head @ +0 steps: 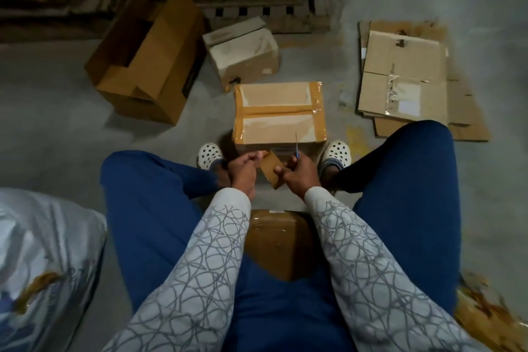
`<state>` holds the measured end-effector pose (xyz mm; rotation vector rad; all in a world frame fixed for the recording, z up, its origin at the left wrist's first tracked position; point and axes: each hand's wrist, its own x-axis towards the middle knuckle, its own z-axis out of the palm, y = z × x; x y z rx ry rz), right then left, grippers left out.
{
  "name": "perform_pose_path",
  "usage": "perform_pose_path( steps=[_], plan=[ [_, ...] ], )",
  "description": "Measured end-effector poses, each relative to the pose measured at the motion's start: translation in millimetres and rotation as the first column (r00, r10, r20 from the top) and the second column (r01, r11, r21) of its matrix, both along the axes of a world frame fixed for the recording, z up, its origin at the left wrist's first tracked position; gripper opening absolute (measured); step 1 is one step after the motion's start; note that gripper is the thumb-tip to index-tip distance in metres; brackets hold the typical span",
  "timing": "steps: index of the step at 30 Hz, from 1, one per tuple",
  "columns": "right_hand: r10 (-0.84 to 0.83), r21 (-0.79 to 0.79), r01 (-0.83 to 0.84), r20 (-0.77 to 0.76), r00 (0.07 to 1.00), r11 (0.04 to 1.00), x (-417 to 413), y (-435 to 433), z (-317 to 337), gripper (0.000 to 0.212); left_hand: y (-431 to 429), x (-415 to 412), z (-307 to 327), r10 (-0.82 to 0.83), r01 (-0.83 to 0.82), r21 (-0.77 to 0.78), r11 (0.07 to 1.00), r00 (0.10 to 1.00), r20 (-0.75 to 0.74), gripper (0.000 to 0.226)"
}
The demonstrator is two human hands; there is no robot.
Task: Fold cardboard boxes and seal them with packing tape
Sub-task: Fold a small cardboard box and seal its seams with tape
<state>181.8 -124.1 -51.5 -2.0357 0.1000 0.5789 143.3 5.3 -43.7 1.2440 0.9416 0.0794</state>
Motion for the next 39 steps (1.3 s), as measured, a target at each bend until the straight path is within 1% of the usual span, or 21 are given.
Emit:
perform_pose_path(
  steps=[3, 5, 7, 9, 12, 14, 15, 16, 18, 19, 20, 22, 25, 27, 31, 33, 37, 39],
  plan=[
    [0.000, -0.055, -0.001, -0.022, 1.000, 0.999, 3.3, -17.8, 9.6, 0.035, -10.2, -3.7, 3.5, -0.133, 0.133, 0.009, 0.991, 0.987, 0.085, 0.021],
    [0.003, -0.067, -0.005, -0.032, 0.999, 0.998, 3.6, -23.2, 17.6, 0.041, -10.6, -5.4, 3.3, -0.191, 0.186, 0.055, 0.981, 0.977, 0.093, 0.022],
    [-0.016, -0.041, 0.014, -0.068, 0.998, 0.999, 0.5, -21.6, 19.1, 0.043, -6.9, -7.5, 2.8, -0.251, 0.236, 0.183, 0.954, 0.966, 0.065, 0.020],
    [-0.024, -0.024, 0.022, -0.084, 0.996, 0.999, -3.8, -16.8, 16.0, 0.038, 0.3, -10.2, -0.9, -0.287, 0.265, 0.301, 0.916, 0.957, 0.030, 0.019],
    [-0.002, 0.044, 0.004, -0.043, 0.999, 0.999, -11.0, -9.7, 20.3, 0.039, 12.6, -13.5, -4.4, -0.280, 0.264, 0.283, 0.922, 0.960, 0.016, 0.018],
    [-0.027, 0.073, 0.029, -0.022, 0.999, 0.997, -13.5, -8.3, 29.6, 0.051, 17.1, -14.2, -3.9, -0.323, 0.307, 0.316, 0.898, 0.947, -0.002, 0.020],
    [-0.053, 0.049, 0.053, 0.009, 0.999, 0.997, -13.0, -8.9, 32.4, 0.054, 17.2, -14.5, -2.1, -0.358, 0.335, 0.355, 0.872, 0.934, -0.003, 0.021],
    [-0.066, 0.003, 0.066, 0.066, 0.996, 0.998, -10.7, -10.3, 32.1, 0.051, 16.3, -14.2, -1.3, -0.397, 0.364, 0.408, 0.837, 0.918, -0.005, 0.022],
    [-0.036, -0.122, 0.059, 0.184, 0.982, 0.991, -2.7, -15.3, 29.2, 0.035, 12.3, -13.4, 1.7, -0.469, 0.412, 0.483, 0.773, 0.883, -0.003, 0.023],
    [-0.009, -0.179, 0.048, 0.212, 0.977, 0.983, 0.9, -18.3, 27.8, 0.027, 9.8, -13.2, 3.4, -0.485, 0.418, 0.497, 0.760, 0.875, 0.006, 0.023],
    [0.012, -0.223, 0.040, 0.229, 0.973, 0.974, 3.5, -20.8, 26.4, 0.021, 7.7, -12.7, 5.1, -0.488, 0.413, 0.502, 0.760, 0.873, 0.021, 0.023],
    [0.025, -0.246, 0.045, 0.275, 0.961, 0.968, 4.6, -23.5, 23.7, 0.022, 5.7, -10.3, 5.9, -0.472, 0.390, 0.470, 0.792, 0.879, 0.066, 0.025],
    [0.029, -0.182, 0.036, 0.342, 0.939, 0.983, -0.2, -21.3, 22.5, 0.020, 5.9, -7.0, 4.5, -0.442, 0.366, 0.404, 0.838, 0.890, 0.112, 0.031],
    [0.054, -0.157, 0.005, 0.368, 0.928, 0.988, -1.2, -19.6, 20.5, 0.019, 6.0, -7.1, 3.1, -0.428, 0.353, 0.391, 0.850, 0.895, 0.123, 0.031],
    [0.160, -0.138, -0.118, 0.348, 0.924, 0.983, 0.0, -17.9, 21.8, 0.031, 7.5, -7.7, 6.5, -0.425, 0.346, 0.381, 0.857, 0.894, 0.145, 0.030],
    [0.171, -0.129, -0.134, 0.348, 0.922, 0.983, 0.2, -17.3, 20.3, 0.034, 9.2, -7.4, 6.8, -0.432, 0.356, 0.373, 0.857, 0.890, 0.144, 0.030],
    [0.119, -0.122, -0.075, 0.412, 0.903, 0.990, -0.1, -16.5, 16.2, 0.018, 6.7, -8.8, 10.1, -0.458, 0.383, 0.388, 0.838, 0.881, 0.119, 0.026],
    [0.105, -0.145, -0.044, 0.450, 0.887, 0.988, -2.5, -15.5, 14.8, 0.015, 5.4, -9.0, 10.4, -0.468, 0.394, 0.391, 0.832, 0.877, 0.112, 0.023]
  ],
)
